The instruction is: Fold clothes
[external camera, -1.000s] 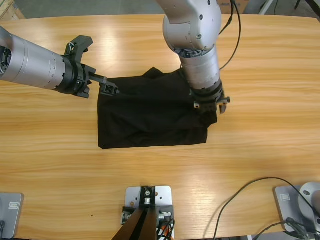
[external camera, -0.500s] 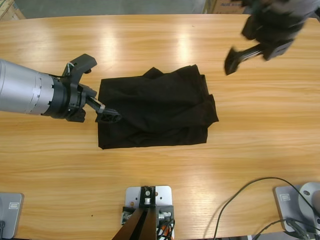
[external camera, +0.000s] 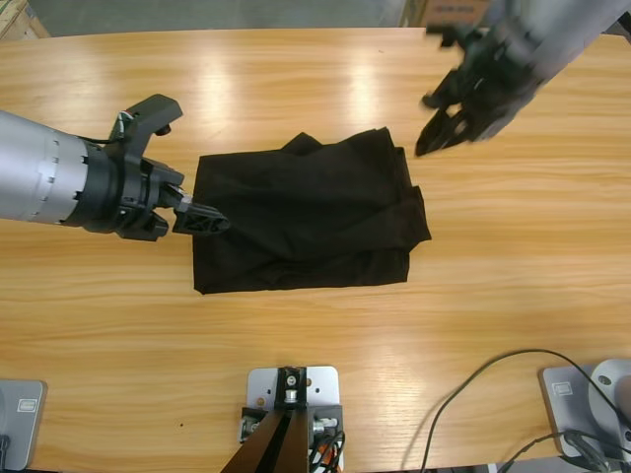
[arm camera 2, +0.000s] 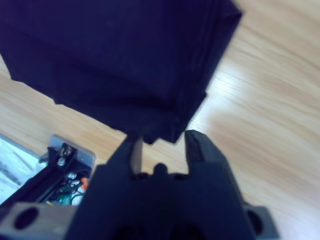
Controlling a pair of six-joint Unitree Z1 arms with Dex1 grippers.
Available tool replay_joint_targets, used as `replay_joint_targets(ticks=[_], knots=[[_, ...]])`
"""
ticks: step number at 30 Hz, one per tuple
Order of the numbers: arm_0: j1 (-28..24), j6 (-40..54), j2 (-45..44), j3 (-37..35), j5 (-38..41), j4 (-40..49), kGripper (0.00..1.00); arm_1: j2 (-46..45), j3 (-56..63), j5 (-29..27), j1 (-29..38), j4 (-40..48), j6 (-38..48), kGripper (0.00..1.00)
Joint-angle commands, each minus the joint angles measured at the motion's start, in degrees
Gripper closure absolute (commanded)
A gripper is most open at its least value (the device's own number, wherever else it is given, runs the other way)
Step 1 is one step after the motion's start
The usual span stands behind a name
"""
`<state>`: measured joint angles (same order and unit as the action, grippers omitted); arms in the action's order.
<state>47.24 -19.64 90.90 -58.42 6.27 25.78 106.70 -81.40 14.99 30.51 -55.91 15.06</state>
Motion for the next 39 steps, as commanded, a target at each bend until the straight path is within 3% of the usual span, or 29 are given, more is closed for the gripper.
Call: replay_joint_targets(ticks=[1, 15, 22, 30, 35, 39], knots=[[0.3, -3.8, -1.0, -2.1, -0.2, 1.2, 0.299, 3.1, 14.6, 3.6, 3.4, 15.6, 3.1, 1.000], [0.3, -4.6, 0.7, -3.5, -0.8, 1.1, 0.289, 4.1, 25.4, 2.4, 4.4, 30.1, 5.1, 1.000], [0.3, -4.6, 0.7, -3.2, -0.8, 1.0, 0.288, -2.1, 28.7, 5.8, 5.7, 22.6, 6.1, 1.000], [0.3, -4.7, 0.8, -2.9, -0.8, 1.1, 0.285, -4.0, 33.0, 5.9, 6.9, 22.5, 8.0, 1.000], [0.3, -4.0, 0.0, -3.1, -0.9, 5.7, 0.285, -13.9, 30.3, 3.8, 6.9, 18.9, 7.5, 1.000], [0.5, -1.2, 0.2, -3.4, -4.0, 10.5, 0.248, -19.8, 22.0, 3.8, 6.9, 14.0, 0.6, 1.000]])
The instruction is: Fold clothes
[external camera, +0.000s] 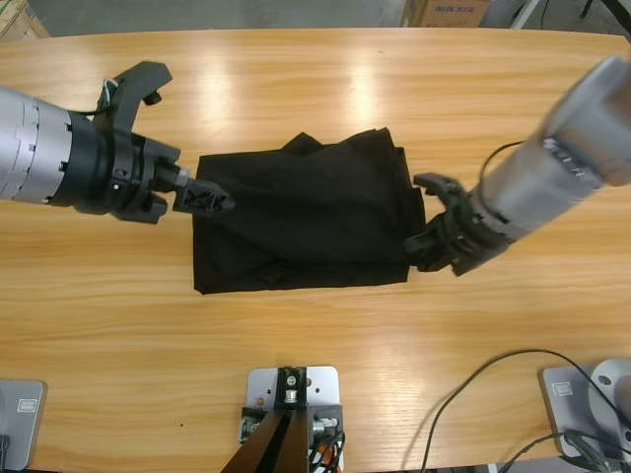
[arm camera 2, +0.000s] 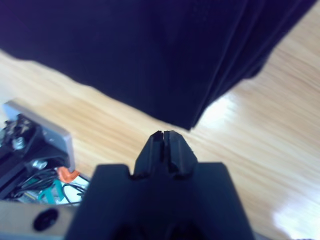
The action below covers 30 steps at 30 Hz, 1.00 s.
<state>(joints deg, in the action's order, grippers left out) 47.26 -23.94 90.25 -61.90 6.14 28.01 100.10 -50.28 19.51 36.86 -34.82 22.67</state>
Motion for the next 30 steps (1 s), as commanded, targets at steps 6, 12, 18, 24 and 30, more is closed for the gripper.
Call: replay_joint_targets(ticks=[6, 12, 18, 24, 30], knots=[[6.9, 5.1, 8.4, 0.7, -4.0, 5.4, 0.234, -5.1, -10.5, 12.6, -7.5, 2.0, -14.8, 1.000], [8.0, 8.7, 12.3, 0.4, -7.9, 2.2, 0.476, 3.4, -11.0, 16.8, -11.7, 9.2, -15.6, 1.000], [7.9, 15.0, 10.8, -6.1, -12.5, 10.4, 1.000, 5.0, -11.5, 17.4, -11.7, 9.6, -15.6, 1.000], [7.6, 11.6, 13.2, -3.3, -12.0, 8.2, 1.000, 6.9, -11.6, 17.4, -11.7, 10.0, -15.6, 1.000], [7.6, 10.4, 16.0, 1.9, -10.0, 0.6, 1.000, 9.5, -11.5, 20.3, -11.9, 12.4, -16.1, 1.000]])
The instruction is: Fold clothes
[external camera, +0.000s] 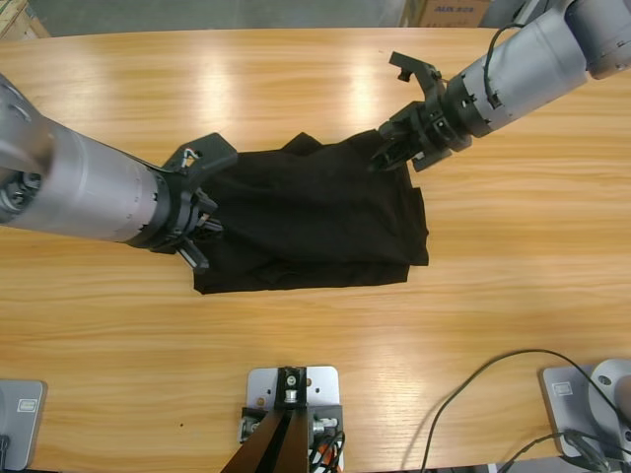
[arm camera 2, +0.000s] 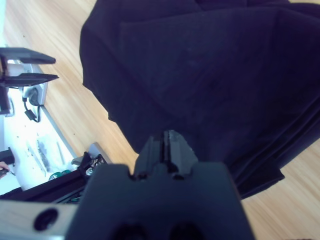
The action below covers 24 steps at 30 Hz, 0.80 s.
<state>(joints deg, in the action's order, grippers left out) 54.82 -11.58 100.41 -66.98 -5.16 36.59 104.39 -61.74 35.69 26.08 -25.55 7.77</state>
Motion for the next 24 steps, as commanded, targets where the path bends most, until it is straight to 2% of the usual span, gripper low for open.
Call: replay_joint_targets(ticks=[1, 5, 15, 18, 24], knots=[[0.0, -2.0, 6.0, 7.7, 1.5, -9.1, 1.000, 5.7, 0.0, 5.3, -1.1, 4.0, -1.3, 1.000], [0.1, -1.7, 8.1, 7.9, 3.2, -11.3, 1.000, 9.2, -0.2, 10.1, -1.1, 6.5, -1.2, 1.000], [1.4, -2.7, 10.1, 11.5, 5.1, -15.9, 1.000, 17.1, -0.8, 12.3, -1.1, 11.9, -0.2, 1.000], [1.4, -2.7, 9.7, 12.5, 5.7, -16.3, 1.000, 19.1, -1.9, 11.4, -1.1, 12.8, 0.2, 1.000], [1.4, -2.7, 8.5, 14.0, 6.8, -16.4, 1.000, 19.8, -1.9, 5.5, -1.1, 16.6, 2.8, 1.000]])
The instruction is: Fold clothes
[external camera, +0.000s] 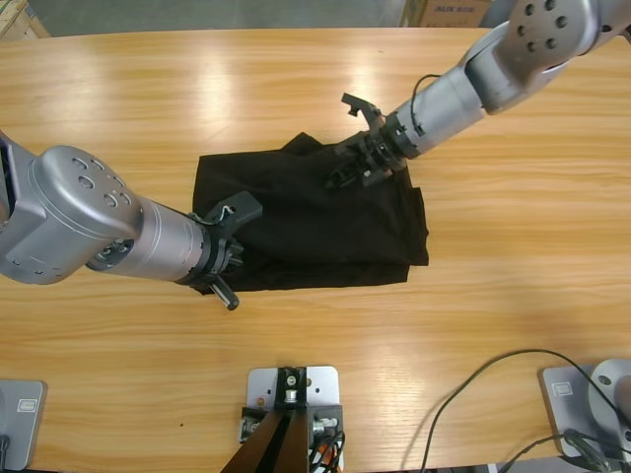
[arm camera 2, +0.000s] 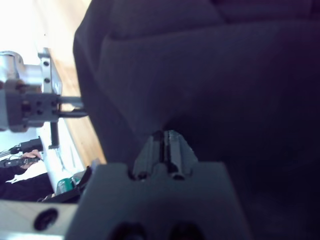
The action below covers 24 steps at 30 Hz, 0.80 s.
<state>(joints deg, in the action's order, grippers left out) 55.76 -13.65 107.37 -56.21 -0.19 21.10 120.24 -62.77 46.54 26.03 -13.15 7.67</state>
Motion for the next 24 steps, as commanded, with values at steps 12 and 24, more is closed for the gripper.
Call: replay_joint_targets(ticks=[12, 24], knots=[[0.5, 0.1, -0.1, 5.7, 4.1, -1.3, 1.000, 5.5, -1.4, -15.8, -3.3, 5.3, 7.1, 1.000], [0.8, 1.3, -3.2, 10.2, 9.3, -2.6, 1.000, 4.7, -1.7, -16.4, -10.5, 6.7, 6.7, 1.000]])
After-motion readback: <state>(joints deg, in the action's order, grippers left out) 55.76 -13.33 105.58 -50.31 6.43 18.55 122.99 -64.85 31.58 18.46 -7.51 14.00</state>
